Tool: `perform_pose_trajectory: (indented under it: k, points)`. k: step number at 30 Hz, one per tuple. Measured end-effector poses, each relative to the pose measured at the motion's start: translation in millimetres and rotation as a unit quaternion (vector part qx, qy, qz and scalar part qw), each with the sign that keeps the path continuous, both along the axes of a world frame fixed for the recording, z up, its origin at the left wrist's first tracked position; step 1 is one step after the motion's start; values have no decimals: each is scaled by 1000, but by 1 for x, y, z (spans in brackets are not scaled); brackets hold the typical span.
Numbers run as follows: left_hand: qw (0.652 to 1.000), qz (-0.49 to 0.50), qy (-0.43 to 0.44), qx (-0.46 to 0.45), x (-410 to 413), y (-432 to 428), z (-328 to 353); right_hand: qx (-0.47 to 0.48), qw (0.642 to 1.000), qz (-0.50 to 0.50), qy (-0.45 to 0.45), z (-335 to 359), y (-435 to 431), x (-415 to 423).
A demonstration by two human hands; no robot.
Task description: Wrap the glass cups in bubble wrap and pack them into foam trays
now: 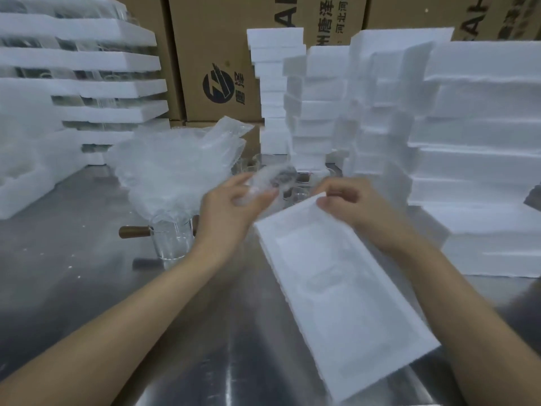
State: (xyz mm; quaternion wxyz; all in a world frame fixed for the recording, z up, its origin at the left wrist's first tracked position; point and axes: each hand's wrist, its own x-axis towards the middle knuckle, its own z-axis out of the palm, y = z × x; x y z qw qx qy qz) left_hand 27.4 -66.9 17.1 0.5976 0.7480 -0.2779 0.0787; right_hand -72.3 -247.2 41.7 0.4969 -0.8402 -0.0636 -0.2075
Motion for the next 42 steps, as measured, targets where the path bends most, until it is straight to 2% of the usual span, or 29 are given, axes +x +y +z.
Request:
perform_pose_trajectory:
  k: [3, 6, 9, 13, 16, 22, 29, 36, 42]
  points:
    - [995, 72, -50, -47, 2, 7, 10, -15, 999, -18, 31, -11, 3, 6]
    - [991, 91, -67, -71, 5, 12, 15, -70, 990, -109, 50, -20, 7, 10]
    - [991, 92, -83, -55, 13, 13, 14, -132, 969, -206, 24, -25, 11, 14]
    - [990, 78, -116, -13, 5, 11, 15, -164, 953, -256, 15, -27, 10, 15]
    - [989, 62, -133, 15, 4, 9, 11, -162, 948, -274, 29, -29, 8, 15]
    - [990, 55, -123, 39, 6, 8, 7, -214, 928, -272, 136, -27, 5, 12]
    - [988, 52, -130, 71, 6, 10, 7, -245, 917, -283, 135, -35, 7, 17]
    - [967, 32, -137, 212, 8, 9, 2, -241, 905, -320, 144, -39, 0, 19]
    - [953, 13, -107, 284, 5, 5, -4, -257, 892, -337, 159, -39, -4, 20]
